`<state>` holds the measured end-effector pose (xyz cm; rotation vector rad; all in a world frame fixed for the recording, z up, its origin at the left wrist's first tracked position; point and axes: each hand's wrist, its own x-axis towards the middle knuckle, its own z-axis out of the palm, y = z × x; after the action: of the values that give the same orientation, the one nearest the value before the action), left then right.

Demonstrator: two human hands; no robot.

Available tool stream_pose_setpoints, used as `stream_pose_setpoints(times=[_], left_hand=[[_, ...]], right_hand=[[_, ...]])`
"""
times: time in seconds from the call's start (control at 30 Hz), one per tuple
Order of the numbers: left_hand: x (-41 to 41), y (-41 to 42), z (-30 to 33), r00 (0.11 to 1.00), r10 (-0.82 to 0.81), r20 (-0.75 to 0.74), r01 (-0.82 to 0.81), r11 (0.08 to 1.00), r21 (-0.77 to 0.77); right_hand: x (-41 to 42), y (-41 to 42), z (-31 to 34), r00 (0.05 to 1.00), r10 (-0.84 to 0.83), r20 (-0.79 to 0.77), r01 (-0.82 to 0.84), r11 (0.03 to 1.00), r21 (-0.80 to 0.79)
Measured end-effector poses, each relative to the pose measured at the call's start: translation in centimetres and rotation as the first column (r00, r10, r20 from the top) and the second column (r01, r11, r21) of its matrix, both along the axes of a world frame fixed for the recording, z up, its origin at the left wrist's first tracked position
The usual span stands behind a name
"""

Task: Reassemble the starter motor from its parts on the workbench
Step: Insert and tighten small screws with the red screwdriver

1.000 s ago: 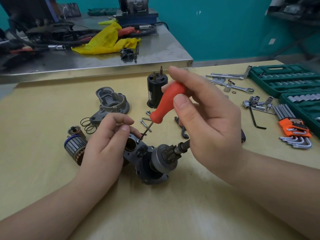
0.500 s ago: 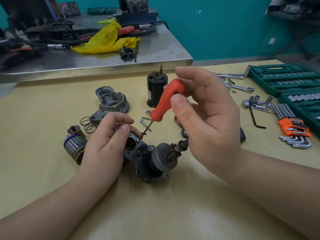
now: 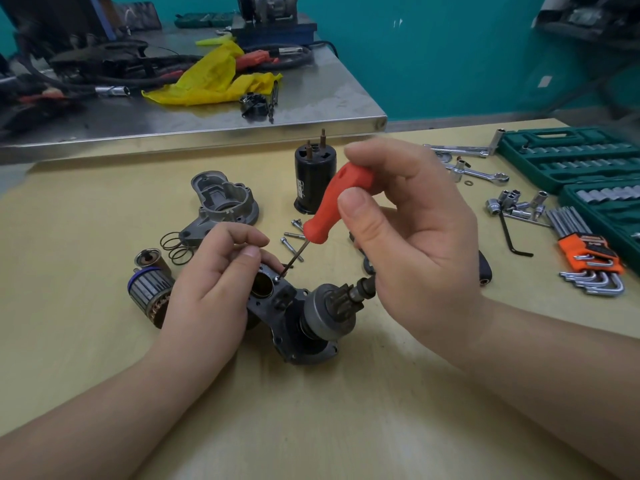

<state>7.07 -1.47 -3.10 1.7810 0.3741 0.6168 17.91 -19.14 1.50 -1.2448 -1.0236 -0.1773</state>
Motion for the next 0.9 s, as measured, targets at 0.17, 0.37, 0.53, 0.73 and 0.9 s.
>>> stream_pose_setpoints(times=[0.17, 0.37, 0.53, 0.73, 0.9], left_hand=[[-0.04, -0.11, 0.03, 1.0, 0.009, 0.001, -0.009, 1.0, -0.002], [-0.02, -0.07, -0.02, 1.0, 0.007, -0.008, -0.007, 1.0, -0.002], [-0.05, -0.04, -0.06, 1.0, 0.009, -0.007, -0.009, 1.0, -0.006], [-0.03, -0.04, 0.0, 1.0, 0.009, -0.003, -0.009, 1.0, -0.005], [0.03, -0.07, -0.03, 1.0, 0.011, 0.0, -0.011, 1.0, -0.01]], right_hand=[[0.13, -0.05, -0.42, 1.0, -0.024, -0.009, 0.024, 1.0, 0.003], [-0.09, 0.07, 0.0, 1.0, -0.021, -0.009, 0.021, 1.0, 0.015], [-0.14, 0.01, -0.12, 1.0, 0.006, -0.021, -0.006, 1.0, 0.026], [-0.16, -0.06, -0.24, 0.999, -0.028, -0.034, 0.029, 0.999, 0.013], [-0.05, -0.02, -0.12, 0.998, -0.056, 0.011, 0.056, 0.998, -0.002]])
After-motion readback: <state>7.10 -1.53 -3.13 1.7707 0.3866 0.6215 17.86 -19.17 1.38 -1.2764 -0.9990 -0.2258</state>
